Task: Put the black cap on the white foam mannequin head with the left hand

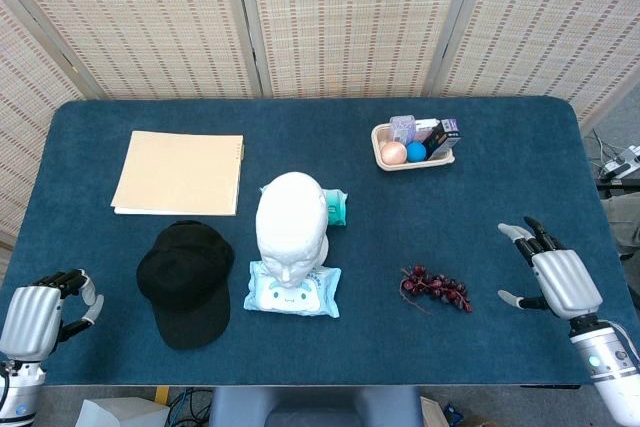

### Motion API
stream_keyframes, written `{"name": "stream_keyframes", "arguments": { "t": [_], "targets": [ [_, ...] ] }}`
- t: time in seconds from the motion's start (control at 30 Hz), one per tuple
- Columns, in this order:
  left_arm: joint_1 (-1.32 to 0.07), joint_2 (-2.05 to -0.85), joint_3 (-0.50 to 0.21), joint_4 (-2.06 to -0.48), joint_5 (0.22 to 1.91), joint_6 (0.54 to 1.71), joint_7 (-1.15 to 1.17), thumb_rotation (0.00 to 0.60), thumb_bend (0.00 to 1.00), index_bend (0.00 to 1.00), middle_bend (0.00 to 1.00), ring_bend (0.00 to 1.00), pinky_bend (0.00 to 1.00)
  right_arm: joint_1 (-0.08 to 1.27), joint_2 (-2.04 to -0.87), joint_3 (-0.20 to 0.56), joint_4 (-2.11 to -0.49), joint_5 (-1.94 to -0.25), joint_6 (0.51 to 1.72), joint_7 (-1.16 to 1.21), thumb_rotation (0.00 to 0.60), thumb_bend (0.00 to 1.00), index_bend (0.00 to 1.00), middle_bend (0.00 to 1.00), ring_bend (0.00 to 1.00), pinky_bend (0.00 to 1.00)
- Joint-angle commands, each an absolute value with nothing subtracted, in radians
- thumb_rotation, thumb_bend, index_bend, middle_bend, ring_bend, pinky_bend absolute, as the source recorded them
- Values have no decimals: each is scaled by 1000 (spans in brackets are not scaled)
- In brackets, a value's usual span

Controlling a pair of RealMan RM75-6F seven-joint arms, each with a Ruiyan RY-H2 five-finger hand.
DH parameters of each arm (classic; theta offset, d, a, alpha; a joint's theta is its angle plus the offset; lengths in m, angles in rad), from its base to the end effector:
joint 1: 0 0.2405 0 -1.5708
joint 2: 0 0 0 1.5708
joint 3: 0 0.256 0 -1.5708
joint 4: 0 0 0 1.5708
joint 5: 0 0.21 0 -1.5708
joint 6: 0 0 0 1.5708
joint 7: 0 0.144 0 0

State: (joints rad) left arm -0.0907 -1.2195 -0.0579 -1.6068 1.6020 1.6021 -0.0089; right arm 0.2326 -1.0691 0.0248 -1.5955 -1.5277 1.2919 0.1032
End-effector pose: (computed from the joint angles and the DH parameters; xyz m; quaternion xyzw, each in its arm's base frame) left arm -0.2815 0.1817 0.1400 -0.5779 -0.3590 -0.4755 0.5577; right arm -0.3002 -0.2196 0.1476 0.6595 -0.4091 0.3727 0.5088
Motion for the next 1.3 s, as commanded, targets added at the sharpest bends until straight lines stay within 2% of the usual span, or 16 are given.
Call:
{"name": "stream_keyframes", "arguments": {
  "t": [0.03,0.27,0.53,0.77,1.0,1.3],
  "targets": [
    [-91,-1219,-58,-1607,1604,1604,-11,600,321,490,569,551,618,234,-1070,25,-1596,-1527,1289,100,600,0,82,191,32,216],
    [-84,-1224,-50,-1607,1629,1627,0,600,314,493,569,551,618,236,-1069,28,-1598,-1523,1286,102,600,0,82,191,33,216],
    [-69,-1249,-15,-1583,1775,1726,-32,600,138,538,589,559,618,232,-1067,27,-1597,-1529,1297,108,600,0,82,191,33,216],
    [-47,-1298,25,-1534,1879,1797,-19,600,24,614,696,584,620,229,-1065,23,-1597,-1540,1305,115,600,0,82,191,33,216],
    [-48,-1339,56,-1515,1942,1778,50,600,2,642,724,586,620,237,-1066,24,-1598,-1538,1291,110,600,0,82,191,33,216],
    [-71,-1393,57,-1524,1961,1707,163,600,1,645,737,587,609,227,-1056,26,-1592,-1540,1311,143,600,0,82,191,33,216]
  ]
}}
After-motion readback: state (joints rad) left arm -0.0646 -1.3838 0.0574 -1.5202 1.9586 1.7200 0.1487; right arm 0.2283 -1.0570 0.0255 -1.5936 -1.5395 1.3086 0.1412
